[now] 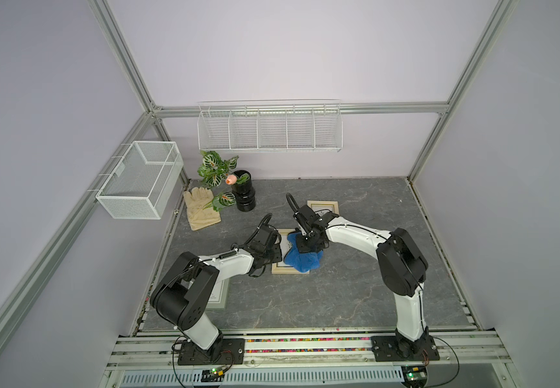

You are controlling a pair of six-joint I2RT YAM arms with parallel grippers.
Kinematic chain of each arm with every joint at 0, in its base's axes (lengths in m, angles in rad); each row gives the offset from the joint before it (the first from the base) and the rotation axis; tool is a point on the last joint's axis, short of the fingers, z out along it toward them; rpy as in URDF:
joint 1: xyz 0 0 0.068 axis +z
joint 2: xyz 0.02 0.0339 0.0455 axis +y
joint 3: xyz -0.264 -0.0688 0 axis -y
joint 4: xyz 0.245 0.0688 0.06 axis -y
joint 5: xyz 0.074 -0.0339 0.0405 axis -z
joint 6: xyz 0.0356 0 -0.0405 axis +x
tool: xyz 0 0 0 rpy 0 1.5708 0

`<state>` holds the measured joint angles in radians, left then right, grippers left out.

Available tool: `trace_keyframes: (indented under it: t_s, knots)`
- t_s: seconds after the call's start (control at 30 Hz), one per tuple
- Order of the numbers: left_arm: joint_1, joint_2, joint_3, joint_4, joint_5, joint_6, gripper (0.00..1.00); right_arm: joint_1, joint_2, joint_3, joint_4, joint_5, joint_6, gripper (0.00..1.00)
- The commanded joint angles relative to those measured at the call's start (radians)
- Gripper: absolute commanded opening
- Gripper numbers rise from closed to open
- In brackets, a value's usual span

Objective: Wipe the picture frame with a cloth
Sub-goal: Wipe the dirt from the picture frame.

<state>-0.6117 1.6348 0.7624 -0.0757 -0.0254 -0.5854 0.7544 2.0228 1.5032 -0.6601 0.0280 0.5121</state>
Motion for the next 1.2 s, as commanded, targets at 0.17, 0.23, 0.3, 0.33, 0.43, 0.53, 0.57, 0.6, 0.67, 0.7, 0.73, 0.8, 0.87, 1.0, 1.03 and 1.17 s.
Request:
trace_keyframes:
  t_s: [0.17,0.23,0.3,0.33,0.43,0.53,0.57,0.6,0.67,0.7,0.73,0.8,0.87,1.0,1.03,1.17]
  knots:
    - [-0.010,0.052,-0.049,-0.127,0.037,0.009,0.23,-0.058,0.131,0.137,-0.076,0.001,-0.031,0.07]
    - [-0.010,0.052,-0.037,-0.141,0.033,0.012,0.23,-0.050,0.134,0.152,-0.090,0.019,-0.043,0.07]
    - [-0.010,0.052,-0.037,-0.138,0.035,0.009,0.23,-0.042,0.108,0.110,-0.079,0.013,-0.042,0.07]
    - [-0.011,0.052,-0.037,-0.134,0.037,0.009,0.23,-0.037,0.088,0.077,-0.070,0.004,-0.040,0.07]
    - [-0.010,0.052,-0.048,-0.119,0.041,0.009,0.23,-0.023,0.022,-0.029,-0.048,0.004,-0.028,0.07]
    - [-0.011,0.050,-0.054,-0.106,0.049,0.013,0.23,-0.018,-0.033,-0.106,-0.008,-0.014,-0.001,0.07]
    - [-0.011,0.047,-0.058,-0.104,0.051,0.013,0.23,-0.017,-0.030,-0.108,-0.004,-0.015,0.003,0.07]
    - [-0.011,0.043,-0.061,-0.103,0.051,0.013,0.23,-0.019,-0.017,-0.098,-0.003,-0.013,0.001,0.07]
    - [-0.011,0.035,-0.066,-0.105,0.050,0.013,0.23,-0.030,0.025,-0.047,-0.010,-0.014,-0.006,0.07]
    - [-0.011,0.032,-0.067,-0.108,0.046,0.013,0.23,-0.040,0.050,-0.013,-0.013,-0.015,-0.009,0.07]
    - [-0.010,0.031,-0.070,-0.111,0.042,0.013,0.23,-0.048,0.075,0.026,-0.017,-0.018,-0.011,0.07]
    - [-0.011,0.028,-0.079,-0.110,0.038,0.009,0.23,-0.058,0.116,0.101,-0.036,-0.008,-0.023,0.07]
    - [-0.011,0.034,-0.086,-0.099,0.038,0.004,0.23,-0.058,0.146,0.159,-0.066,0.025,-0.040,0.07]
    - [-0.012,0.037,-0.095,-0.092,0.029,-0.010,0.22,-0.042,0.113,0.107,-0.074,0.039,-0.052,0.07]
    - [-0.011,0.034,-0.100,-0.085,0.030,-0.012,0.22,-0.032,0.081,0.055,-0.062,0.040,-0.046,0.07]
    - [-0.012,0.051,-0.092,-0.088,0.019,-0.010,0.22,0.002,-0.044,-0.130,-0.021,0.014,-0.001,0.07]
